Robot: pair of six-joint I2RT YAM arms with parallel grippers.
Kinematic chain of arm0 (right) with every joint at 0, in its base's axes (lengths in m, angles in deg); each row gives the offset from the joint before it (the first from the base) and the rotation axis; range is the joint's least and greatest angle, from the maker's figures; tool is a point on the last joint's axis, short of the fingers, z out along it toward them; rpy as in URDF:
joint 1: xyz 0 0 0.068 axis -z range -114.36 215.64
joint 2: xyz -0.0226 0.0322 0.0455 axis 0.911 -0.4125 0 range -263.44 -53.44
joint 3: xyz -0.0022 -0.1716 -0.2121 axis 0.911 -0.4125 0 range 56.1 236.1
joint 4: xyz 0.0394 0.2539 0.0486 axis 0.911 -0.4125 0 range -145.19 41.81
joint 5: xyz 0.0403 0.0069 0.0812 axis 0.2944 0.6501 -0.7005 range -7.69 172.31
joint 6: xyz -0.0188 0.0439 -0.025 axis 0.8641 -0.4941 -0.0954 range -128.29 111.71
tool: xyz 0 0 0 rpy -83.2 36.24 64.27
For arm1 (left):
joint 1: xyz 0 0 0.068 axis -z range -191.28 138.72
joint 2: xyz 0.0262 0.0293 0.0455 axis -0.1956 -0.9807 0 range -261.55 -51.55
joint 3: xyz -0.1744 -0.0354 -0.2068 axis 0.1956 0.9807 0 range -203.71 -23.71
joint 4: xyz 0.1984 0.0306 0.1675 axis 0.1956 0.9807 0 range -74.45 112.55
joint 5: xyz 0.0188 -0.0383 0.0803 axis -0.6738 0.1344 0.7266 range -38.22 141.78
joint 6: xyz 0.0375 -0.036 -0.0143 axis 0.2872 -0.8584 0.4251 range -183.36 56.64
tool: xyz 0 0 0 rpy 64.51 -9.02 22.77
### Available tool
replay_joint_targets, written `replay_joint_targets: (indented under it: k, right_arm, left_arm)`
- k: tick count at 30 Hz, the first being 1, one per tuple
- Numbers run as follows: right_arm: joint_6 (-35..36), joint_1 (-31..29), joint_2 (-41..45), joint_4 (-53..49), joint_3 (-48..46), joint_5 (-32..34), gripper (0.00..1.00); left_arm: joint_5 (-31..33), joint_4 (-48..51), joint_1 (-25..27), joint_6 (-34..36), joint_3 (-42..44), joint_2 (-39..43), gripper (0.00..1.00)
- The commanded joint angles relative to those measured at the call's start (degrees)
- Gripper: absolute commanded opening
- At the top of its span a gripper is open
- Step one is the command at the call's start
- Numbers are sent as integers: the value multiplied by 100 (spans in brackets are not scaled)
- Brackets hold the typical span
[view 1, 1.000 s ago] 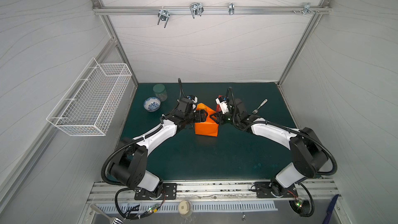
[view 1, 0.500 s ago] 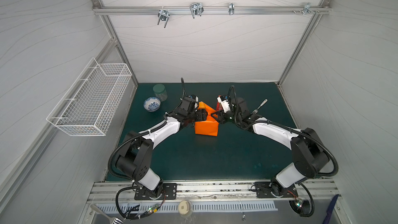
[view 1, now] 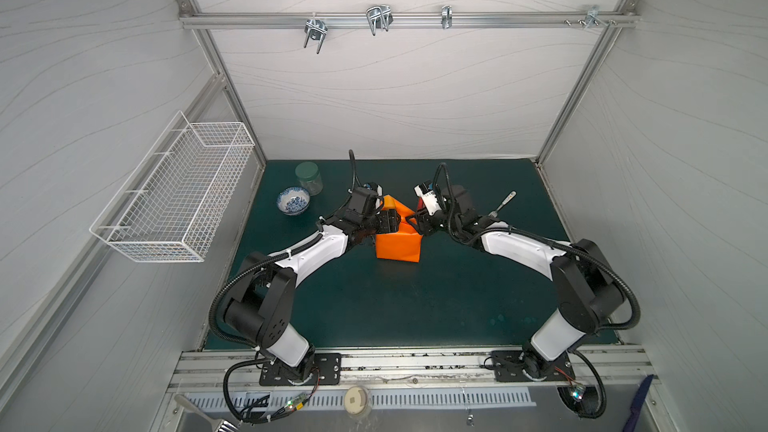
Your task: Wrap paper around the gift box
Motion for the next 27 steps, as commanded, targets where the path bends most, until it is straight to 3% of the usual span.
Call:
replay_joint_targets:
  k: [1, 7, 14, 27]
  right_arm:
    - [247, 25, -246, -56, 280, -26, 56]
    - [93, 62, -499, 48, 390, -27, 51]
    - [-254, 181, -579, 323, 328, -90, 37]
    - [-774, 375, -637, 655, 308, -583, 30]
  left_arm:
    - [60, -40, 37, 3, -209, -31, 79]
    - [151, 2, 35, -3, -91, 143, 80]
    - [284, 43, 28, 7, 28, 323, 81]
    - [241, 21, 24, -3, 103, 105, 80]
